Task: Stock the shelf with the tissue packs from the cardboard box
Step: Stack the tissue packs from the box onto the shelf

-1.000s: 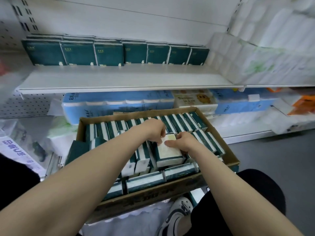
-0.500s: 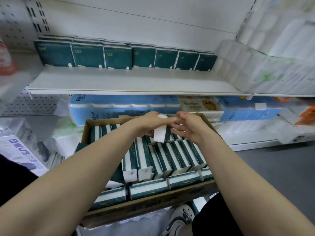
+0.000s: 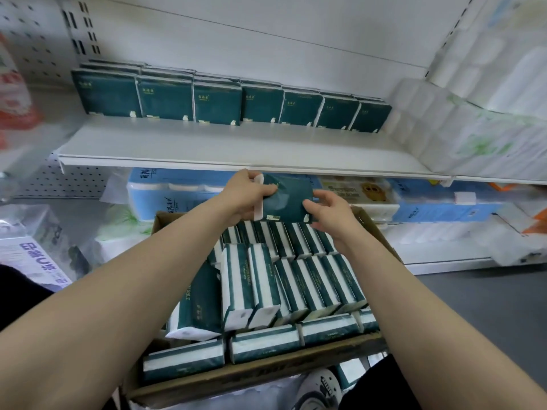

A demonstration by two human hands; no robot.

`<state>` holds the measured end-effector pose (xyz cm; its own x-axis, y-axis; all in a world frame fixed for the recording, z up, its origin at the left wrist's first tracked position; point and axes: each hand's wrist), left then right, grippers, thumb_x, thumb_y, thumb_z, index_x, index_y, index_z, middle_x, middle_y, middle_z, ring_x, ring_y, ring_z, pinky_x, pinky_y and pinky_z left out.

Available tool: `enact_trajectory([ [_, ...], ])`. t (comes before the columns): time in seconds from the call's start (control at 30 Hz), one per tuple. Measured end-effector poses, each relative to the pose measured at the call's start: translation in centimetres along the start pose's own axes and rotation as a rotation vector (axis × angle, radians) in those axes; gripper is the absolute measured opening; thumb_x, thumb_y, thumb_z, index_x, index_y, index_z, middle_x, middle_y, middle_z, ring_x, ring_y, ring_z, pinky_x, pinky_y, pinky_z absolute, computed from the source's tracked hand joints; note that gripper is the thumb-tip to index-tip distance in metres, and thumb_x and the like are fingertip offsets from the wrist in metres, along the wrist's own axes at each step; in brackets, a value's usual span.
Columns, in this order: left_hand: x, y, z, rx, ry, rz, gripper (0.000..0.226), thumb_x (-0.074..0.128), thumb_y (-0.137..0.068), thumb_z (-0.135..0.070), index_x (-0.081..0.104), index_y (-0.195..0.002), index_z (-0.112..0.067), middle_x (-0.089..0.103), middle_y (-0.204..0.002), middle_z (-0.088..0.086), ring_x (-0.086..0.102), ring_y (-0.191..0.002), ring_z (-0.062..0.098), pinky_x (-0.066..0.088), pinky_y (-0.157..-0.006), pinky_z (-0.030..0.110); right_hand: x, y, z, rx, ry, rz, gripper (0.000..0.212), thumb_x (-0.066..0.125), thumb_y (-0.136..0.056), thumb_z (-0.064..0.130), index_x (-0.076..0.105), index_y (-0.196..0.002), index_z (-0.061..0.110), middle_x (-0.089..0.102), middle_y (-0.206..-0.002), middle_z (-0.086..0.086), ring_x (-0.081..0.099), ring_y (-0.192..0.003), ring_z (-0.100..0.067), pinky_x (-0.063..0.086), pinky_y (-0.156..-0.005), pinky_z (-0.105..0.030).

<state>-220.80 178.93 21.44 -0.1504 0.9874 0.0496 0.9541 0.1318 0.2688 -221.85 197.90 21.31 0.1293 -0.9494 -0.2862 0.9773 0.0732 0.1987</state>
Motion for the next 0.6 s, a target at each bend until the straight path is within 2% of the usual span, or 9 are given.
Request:
enact_trajectory([
  [0.03, -0.1, -0.3, -0.1, 0.009, 0.029, -0.013, 0.038, 0.074, -0.082, -0.016, 0.051, -0.111, -0.011, 0.065, -0.113, 0.014, 0.071, -0.090, 0.027, 0.059, -0.078, 0.049, 0.3, -0.2, 0.1, 0.027, -0.008, 0.033, 0.033, 0.063, -0.097, 0.024, 0.054, -0.128, 0.020, 0.062, -0.121, -0.002, 0.061, -0.108, -0.018, 0.055, -0.087, -0.033],
  [0.13, -0.6, -0.6, -0.7, 0.065, 0.067, -0.072, 0.048, 0.074, -0.083, -0.022, 0.050, -0.122, -0.010, 0.063, -0.116, 0.013, 0.069, -0.095, 0.027, 0.060, -0.072, 0.040, 1.0, -0.9, 0.4, 0.095, -0.087, 0.133, 0.040, 0.065, -0.095, 0.035, 0.056, -0.128, 0.013, 0.069, -0.116, -0.008, 0.066, -0.107, -0.020, 0.057, -0.082, -0.029],
  [0.2, -1.0, -0.7, -1.2, 0.102, 0.070, -0.081, 0.056, 0.076, -0.079, -0.027, 0.049, -0.125, -0.012, 0.061, -0.119, 0.012, 0.067, -0.100, 0.027, 0.059, -0.078, 0.044, 1.5, -1.6, 0.6, 0.061, -0.168, 0.116, 0.039, 0.065, -0.095, 0.028, 0.058, -0.127, 0.006, 0.070, -0.114, -0.012, 0.068, -0.106, -0.022, 0.058, -0.084, -0.029],
  [0.3, -1.6, -1.0, -1.4, 0.127, 0.036, -0.101, 0.061, 0.075, -0.083, -0.016, 0.039, -0.131, -0.011, 0.058, -0.118, 0.009, 0.063, -0.105, 0.024, 0.056, -0.090, 0.044, 2.2, -2.5, 1.5, -0.023, -0.279, 0.059, 0.030, 0.064, -0.096, 0.019, 0.060, -0.121, 0.003, 0.069, -0.114, -0.012, 0.069, -0.099, -0.020, 0.056, -0.089, -0.030],
  [0.4, -2.4, -1.8, -1.7, 0.161, 0.001, -0.116, 0.064, 0.073, -0.083, -0.011, 0.035, -0.134, -0.009, 0.060, -0.120, 0.012, 0.064, -0.105, 0.024, 0.055, -0.092, 0.044, 3.2, -3.7, 3.1, -0.079, -0.326, 0.028, 0.028, 0.063, -0.097, 0.018, 0.059, -0.120, 0.004, 0.069, -0.113, -0.010, 0.071, -0.092, -0.014, 0.056, -0.083, -0.024],
  [0.5, -3.5, -2.9, -2.4, 0.225, -0.040, -0.187, 0.055, 0.073, -0.083, -0.013, 0.039, -0.126, -0.011, 0.060, -0.122, 0.011, 0.064, -0.104, 0.024, 0.055, -0.092, 0.043, 4.0, -4.8, 4.7, -0.144, -0.221, -0.008, 0.030, 0.063, -0.097, 0.020, 0.059, -0.123, 0.006, 0.068, -0.116, -0.009, 0.069, -0.097, -0.016, 0.056, -0.080, -0.023],
  [0.6, -4.2, -4.0, -3.7, 0.286, -0.100, -0.234, 0.051, 0.074, -0.083, -0.018, 0.038, -0.120, -0.017, 0.057, -0.126, 0.006, 0.062, -0.106, 0.023, 0.053, -0.094, 0.043, 4.5, -6.0, 5.9, -0.264, -0.018, -0.079, 0.033, 0.061, -0.097, 0.021, 0.055, -0.129, 0.018, 0.064, -0.117, 0.002, 0.062, -0.103, -0.014, 0.053, -0.080, -0.027],
])
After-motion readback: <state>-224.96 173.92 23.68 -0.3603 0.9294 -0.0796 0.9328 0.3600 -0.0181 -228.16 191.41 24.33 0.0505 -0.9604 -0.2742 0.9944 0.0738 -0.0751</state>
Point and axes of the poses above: each hand's wrist, its own y-axis away from the middle knuckle, its own x-axis out of the palm, z = x × y
